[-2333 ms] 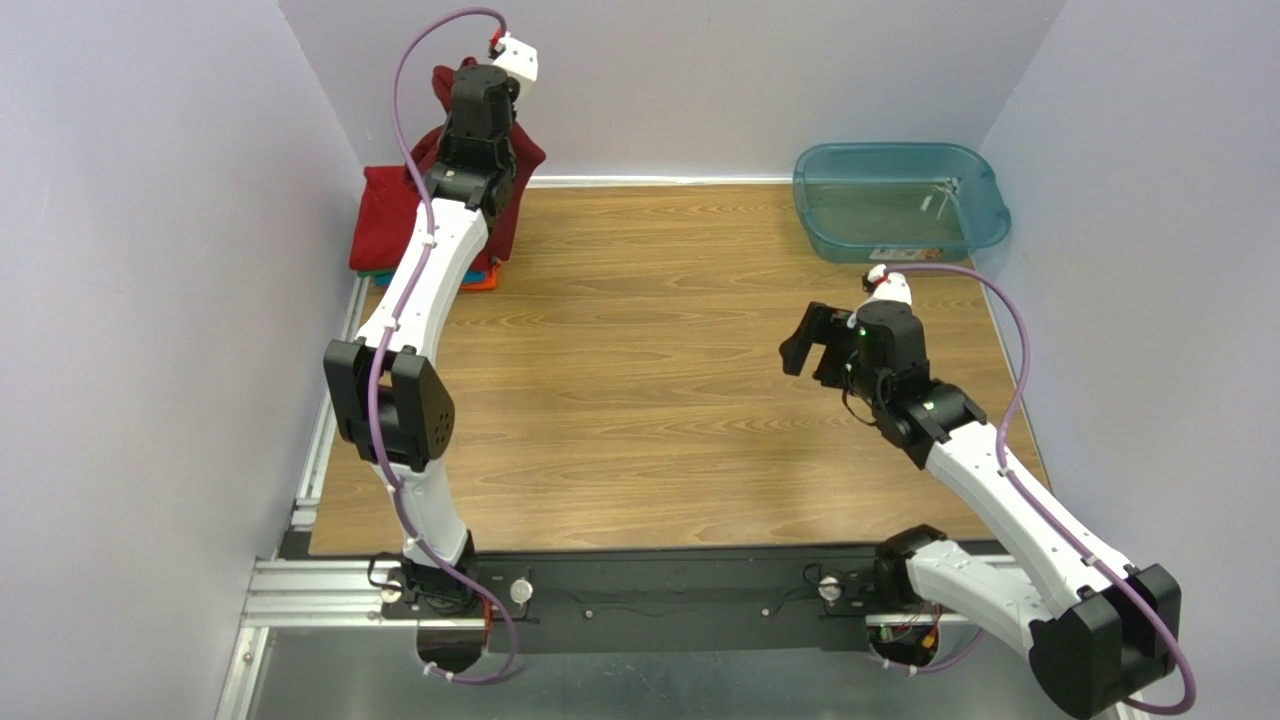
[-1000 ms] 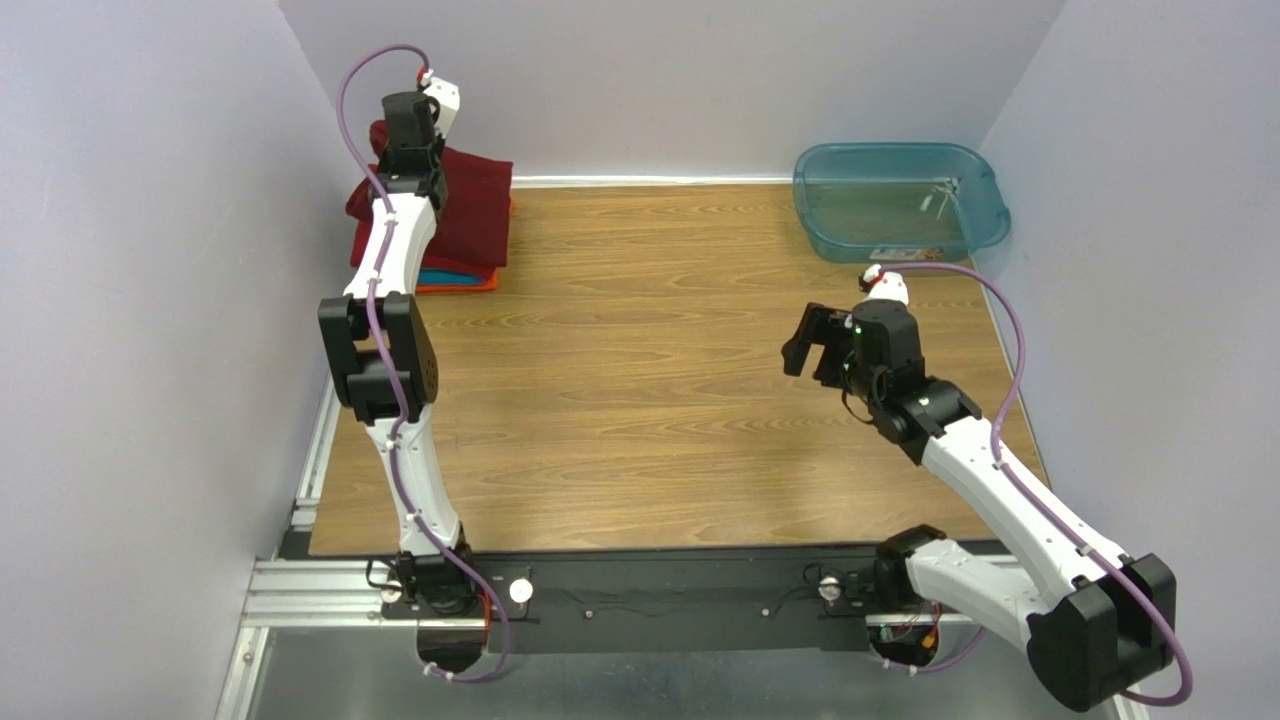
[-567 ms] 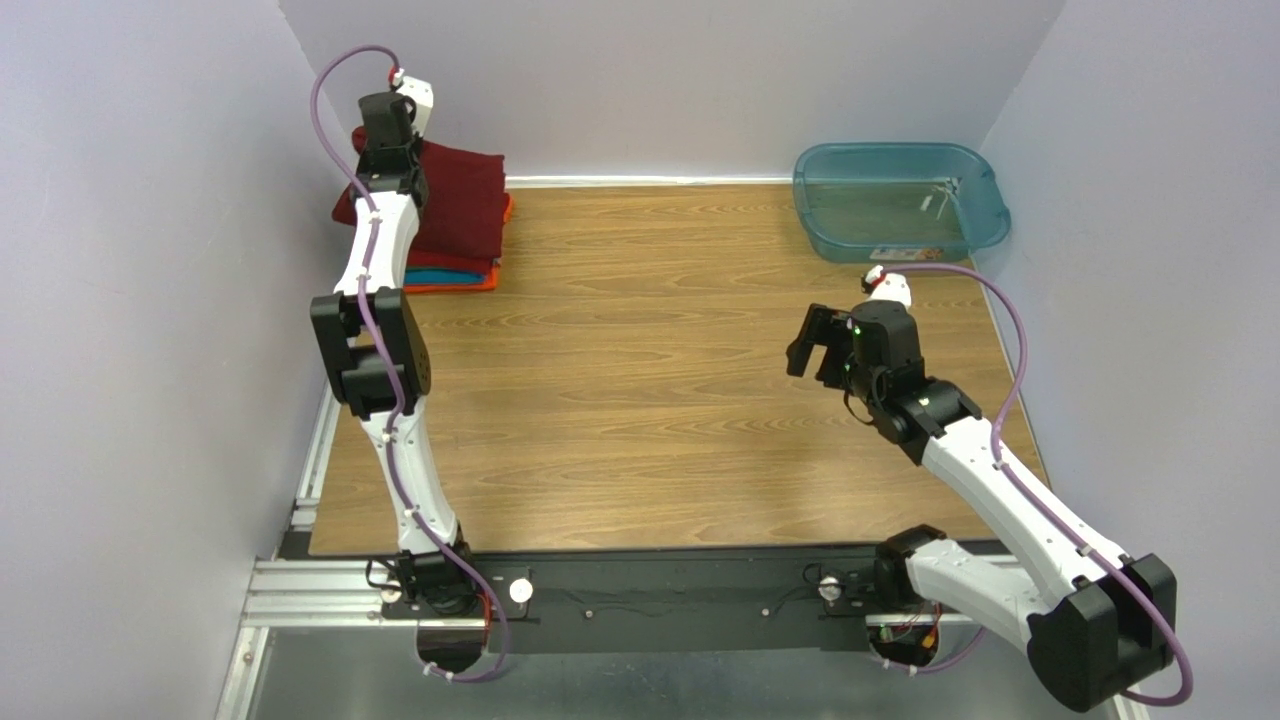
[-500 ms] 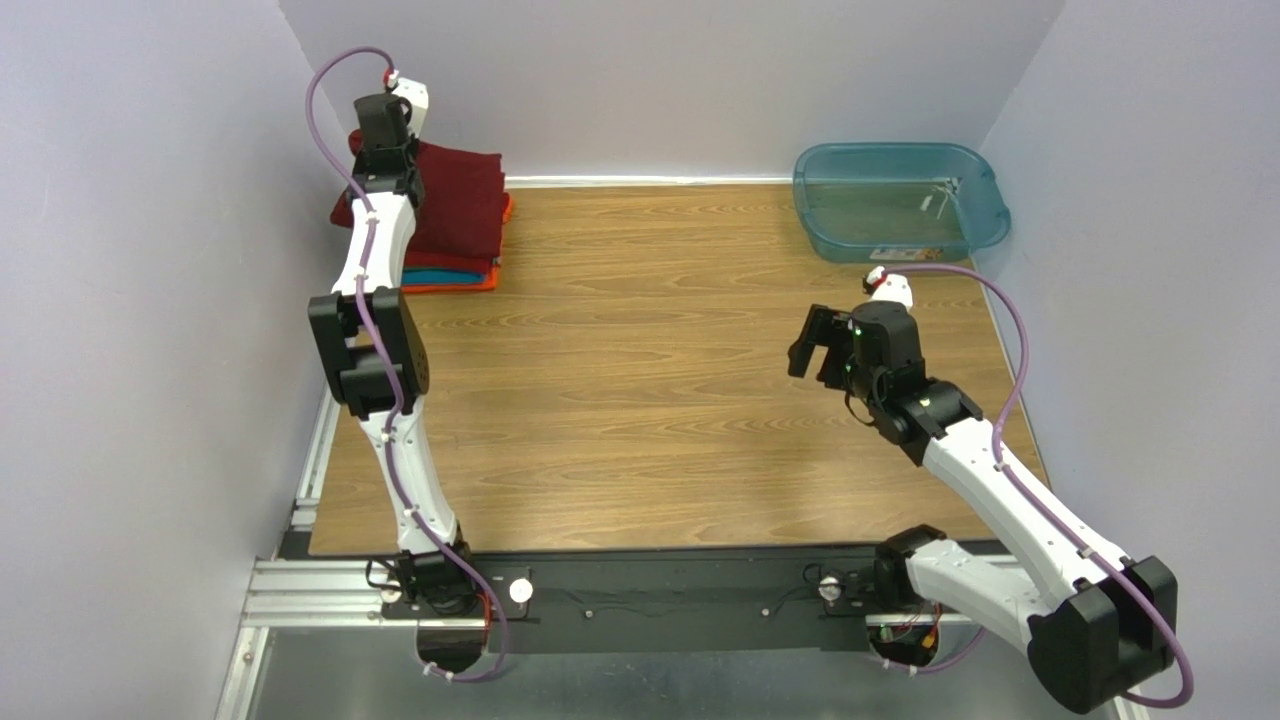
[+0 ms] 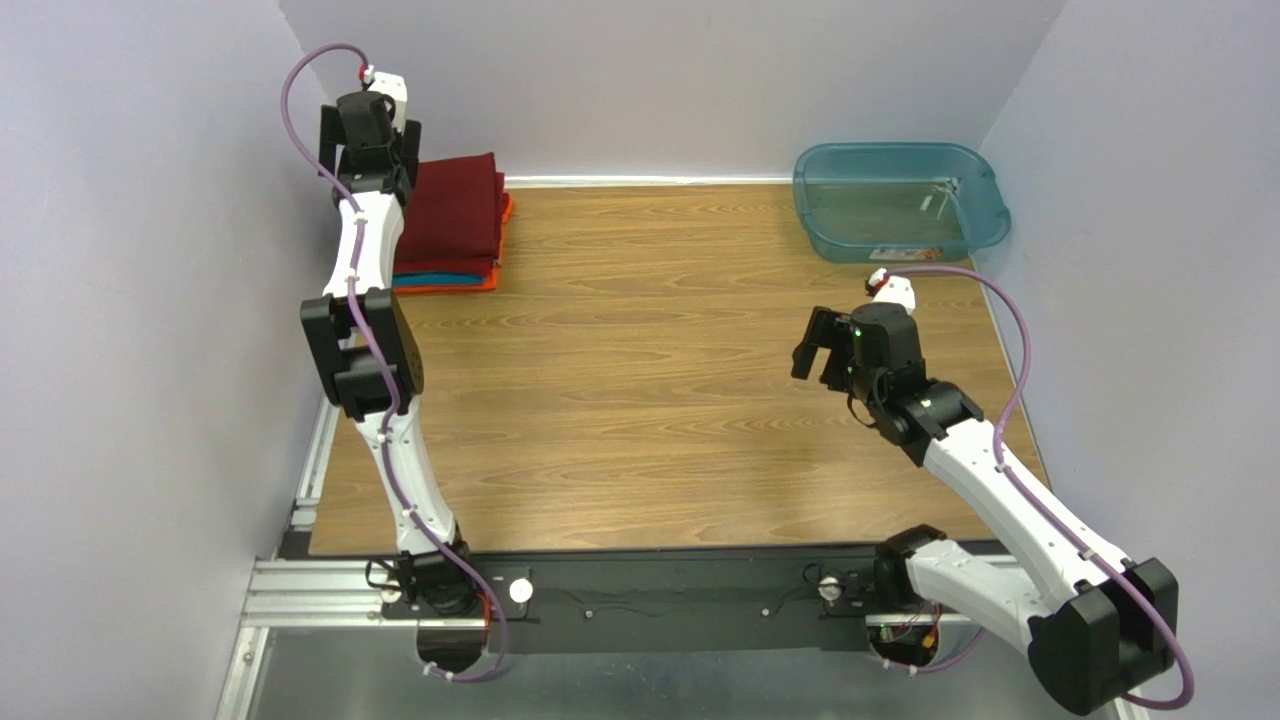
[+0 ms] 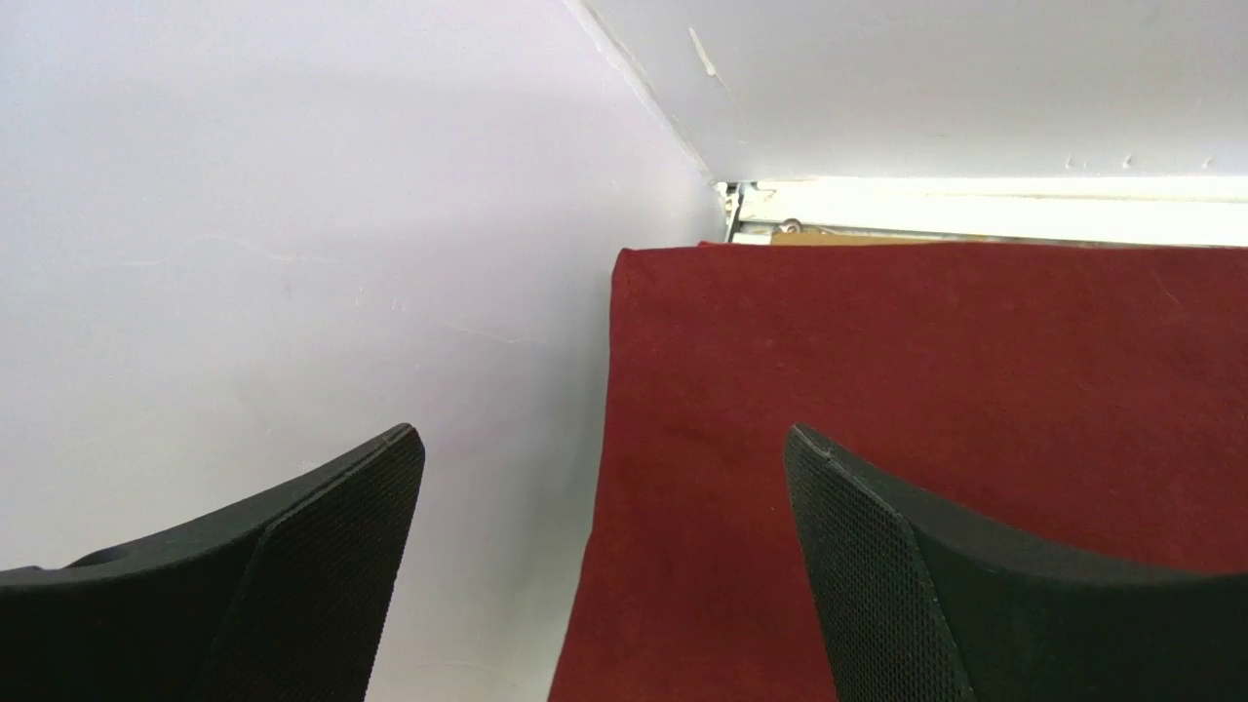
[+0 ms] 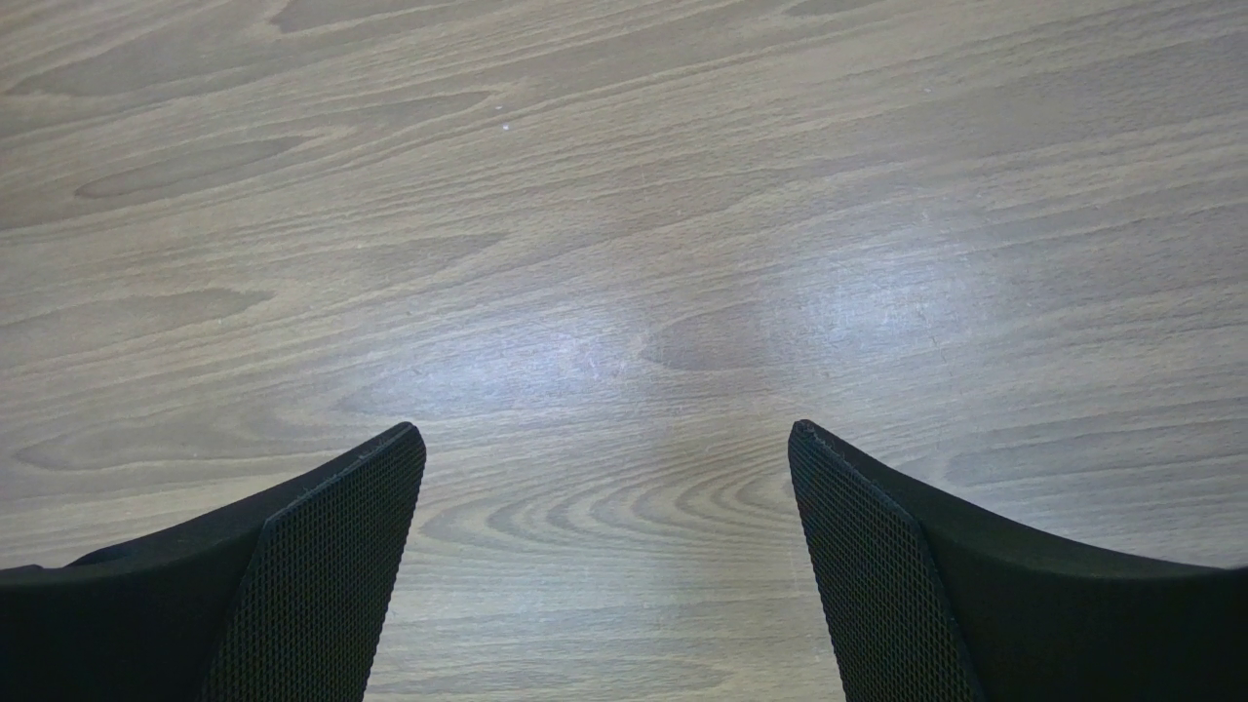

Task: Fold and stack the t-shirts
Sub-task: Neatly place the folded tshirt to the corner, then reset both grippers

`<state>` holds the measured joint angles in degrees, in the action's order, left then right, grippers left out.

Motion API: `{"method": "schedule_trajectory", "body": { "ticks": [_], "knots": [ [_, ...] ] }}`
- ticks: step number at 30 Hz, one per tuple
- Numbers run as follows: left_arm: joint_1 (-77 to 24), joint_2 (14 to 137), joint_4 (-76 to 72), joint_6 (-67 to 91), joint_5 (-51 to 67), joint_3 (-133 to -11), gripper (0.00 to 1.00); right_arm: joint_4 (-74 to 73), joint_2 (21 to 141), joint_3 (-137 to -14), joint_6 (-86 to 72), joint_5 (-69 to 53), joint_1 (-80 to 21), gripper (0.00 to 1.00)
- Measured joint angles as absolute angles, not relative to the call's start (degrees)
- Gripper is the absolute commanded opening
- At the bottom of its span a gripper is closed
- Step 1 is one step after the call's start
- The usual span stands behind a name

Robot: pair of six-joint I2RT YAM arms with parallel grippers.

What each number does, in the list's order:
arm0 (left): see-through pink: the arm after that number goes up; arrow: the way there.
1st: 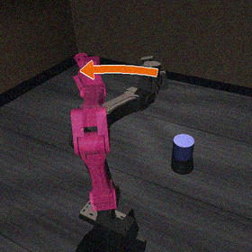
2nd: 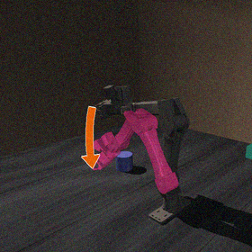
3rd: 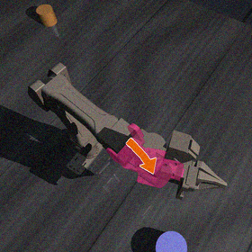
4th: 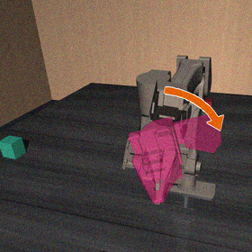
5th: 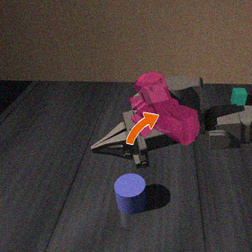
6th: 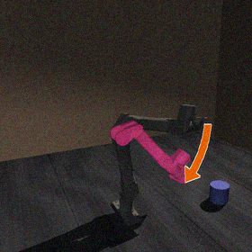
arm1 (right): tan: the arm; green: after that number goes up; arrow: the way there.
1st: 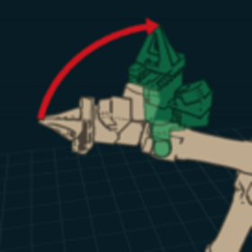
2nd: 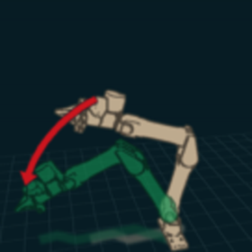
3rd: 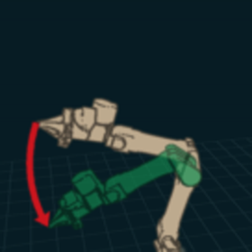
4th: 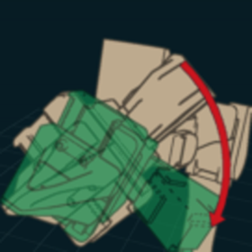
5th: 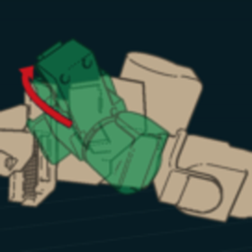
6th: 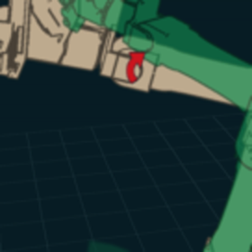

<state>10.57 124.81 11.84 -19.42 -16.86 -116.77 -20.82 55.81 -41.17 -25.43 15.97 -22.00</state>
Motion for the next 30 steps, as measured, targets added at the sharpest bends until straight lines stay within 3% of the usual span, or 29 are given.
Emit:
{"method": "schedule_trajectory", "body": {
  "ticks": [8,18,23,30],
  "knots": [
    [10.74,121.51,12.73,-13.50,-16.19,-115.07,0.98,-21.12,55.81,-41.19,-25.43,16.03,-22.00,1.00],
    [8.97,103.68,11.79,0.19,-10.41,-108.55,0.98,-21.19,53.93,-41.71,-25.45,15.27,-22.00,1.00],
    [4.60,100.77,12.16,4.45,-12.29,-106.26,0.98,-21.19,51.57,-41.71,-25.50,14.63,-22.00,1.00],
    [-1.08,95.33,13.61,11.68,-13.41,-91.90,0.98,-21.17,50.24,-41.71,-26.52,14.68,-22.00,1.00]
  ]
}}
